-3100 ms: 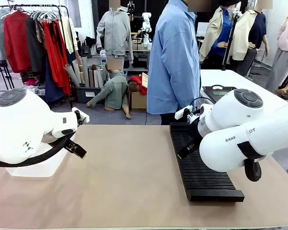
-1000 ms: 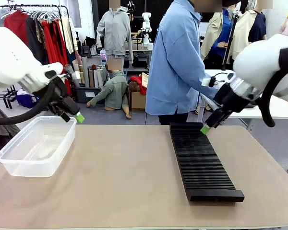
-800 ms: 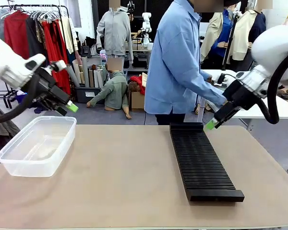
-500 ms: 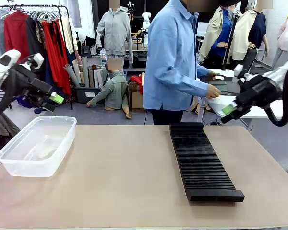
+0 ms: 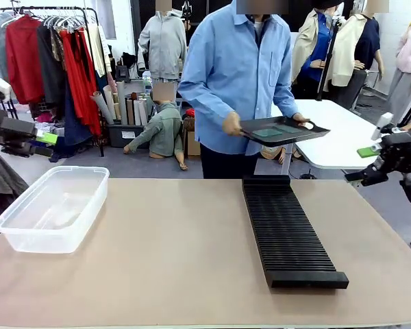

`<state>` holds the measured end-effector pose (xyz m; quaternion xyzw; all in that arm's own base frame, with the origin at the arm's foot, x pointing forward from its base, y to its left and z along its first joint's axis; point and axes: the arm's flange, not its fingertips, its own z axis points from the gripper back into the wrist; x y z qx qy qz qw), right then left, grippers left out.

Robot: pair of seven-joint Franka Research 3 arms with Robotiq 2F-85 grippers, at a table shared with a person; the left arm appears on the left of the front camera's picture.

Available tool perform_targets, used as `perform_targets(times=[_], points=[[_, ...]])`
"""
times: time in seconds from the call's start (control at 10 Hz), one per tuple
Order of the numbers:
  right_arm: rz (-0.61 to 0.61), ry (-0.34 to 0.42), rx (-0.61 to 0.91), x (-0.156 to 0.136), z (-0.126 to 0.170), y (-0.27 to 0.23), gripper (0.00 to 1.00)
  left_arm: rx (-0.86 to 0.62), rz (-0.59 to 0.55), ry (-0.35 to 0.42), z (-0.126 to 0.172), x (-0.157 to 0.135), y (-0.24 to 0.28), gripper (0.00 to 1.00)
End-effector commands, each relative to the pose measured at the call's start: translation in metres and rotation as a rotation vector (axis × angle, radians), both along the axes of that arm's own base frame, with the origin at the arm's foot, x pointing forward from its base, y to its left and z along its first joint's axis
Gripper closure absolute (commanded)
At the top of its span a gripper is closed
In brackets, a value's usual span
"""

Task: Sort PCBs into racks and boxes based on the side picked up.
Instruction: Pick up the Blank PCB handed by the Human.

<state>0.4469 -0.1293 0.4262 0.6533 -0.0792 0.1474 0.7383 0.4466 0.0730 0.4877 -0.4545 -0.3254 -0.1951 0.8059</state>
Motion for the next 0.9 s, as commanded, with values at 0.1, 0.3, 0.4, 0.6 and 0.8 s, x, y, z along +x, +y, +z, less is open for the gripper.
perform_targets(times=[0.1, 0.3, 0.4, 0.6, 0.8], points=[[-0.104, 0.021, 0.104, -0.006, -0.004, -0.016, 0.0, -0.075, 0.049, -0.065, -0.029, -0.014, 0.013, 0.0], [-0.152, 0.02, 0.116, -0.006, 0.002, -0.014, 0.0, -0.067, 0.043, -0.048, -0.036, -0.013, 0.011, 0.0], [-0.179, 0.009, 0.125, -0.007, 0.004, -0.014, 0.0, -0.086, 0.053, -0.032, -0.037, -0.014, 0.015, 0.0], [-0.199, -0.004, 0.101, -0.01, 0.006, -0.014, 0.0, -0.093, 0.059, 0.02, -0.041, -0.015, 0.018, 0.0], [-0.248, -0.008, 0.092, -0.009, 0.004, -0.012, 0.0, -0.103, 0.048, 0.026, -0.038, -0.012, 0.014, 0.0]])
